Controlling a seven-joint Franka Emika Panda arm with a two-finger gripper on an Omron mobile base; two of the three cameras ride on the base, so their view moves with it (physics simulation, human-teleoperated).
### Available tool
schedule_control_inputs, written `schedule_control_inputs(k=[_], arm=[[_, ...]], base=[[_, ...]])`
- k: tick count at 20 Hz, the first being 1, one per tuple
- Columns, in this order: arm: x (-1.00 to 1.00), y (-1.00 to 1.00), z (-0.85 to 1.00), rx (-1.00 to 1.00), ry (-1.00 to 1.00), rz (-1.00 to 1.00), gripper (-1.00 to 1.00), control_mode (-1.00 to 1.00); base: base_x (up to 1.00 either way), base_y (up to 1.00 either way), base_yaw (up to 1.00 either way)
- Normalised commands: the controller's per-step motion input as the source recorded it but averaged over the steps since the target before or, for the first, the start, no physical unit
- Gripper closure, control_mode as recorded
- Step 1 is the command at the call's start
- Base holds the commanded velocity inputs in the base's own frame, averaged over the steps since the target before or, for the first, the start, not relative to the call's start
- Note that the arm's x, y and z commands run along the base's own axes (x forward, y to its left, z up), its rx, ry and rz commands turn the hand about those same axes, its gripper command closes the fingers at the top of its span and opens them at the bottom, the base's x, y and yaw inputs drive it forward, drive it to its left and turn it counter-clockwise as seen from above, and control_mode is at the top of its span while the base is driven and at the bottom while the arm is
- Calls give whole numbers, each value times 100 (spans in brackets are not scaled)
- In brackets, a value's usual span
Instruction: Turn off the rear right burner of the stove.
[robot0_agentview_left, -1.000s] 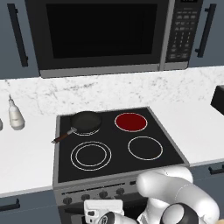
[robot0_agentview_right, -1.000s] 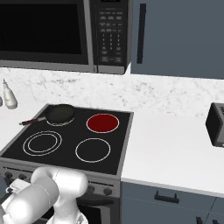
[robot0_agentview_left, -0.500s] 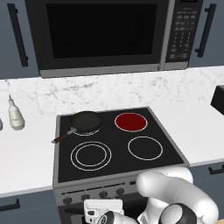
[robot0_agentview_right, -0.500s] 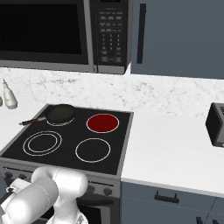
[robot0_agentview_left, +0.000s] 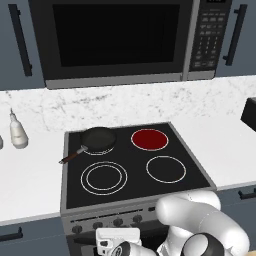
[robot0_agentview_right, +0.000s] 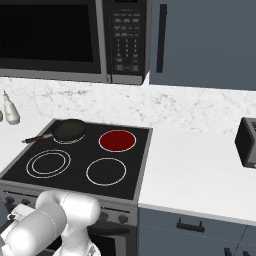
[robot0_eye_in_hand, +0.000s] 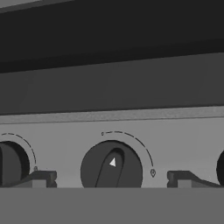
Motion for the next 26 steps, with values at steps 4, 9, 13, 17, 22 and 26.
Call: schedule_control_inputs(k=[4, 9, 13, 17, 22, 26], arm=[[-8, 0, 0, 0, -4, 0, -100, -100], [0, 0, 0, 0, 0, 0, 100, -100], [0, 0, 0, 0, 0, 0, 100, -100], [0, -2, 0, 4, 0, 0, 100, -100], [0, -12, 0, 19, 0, -4, 100, -100], [0, -36, 0, 48, 0, -14, 100, -100]], base=[[0, 0, 0], [0, 0, 0], [0, 0, 0], [0, 0, 0], [0, 0, 0], [0, 0, 0]])
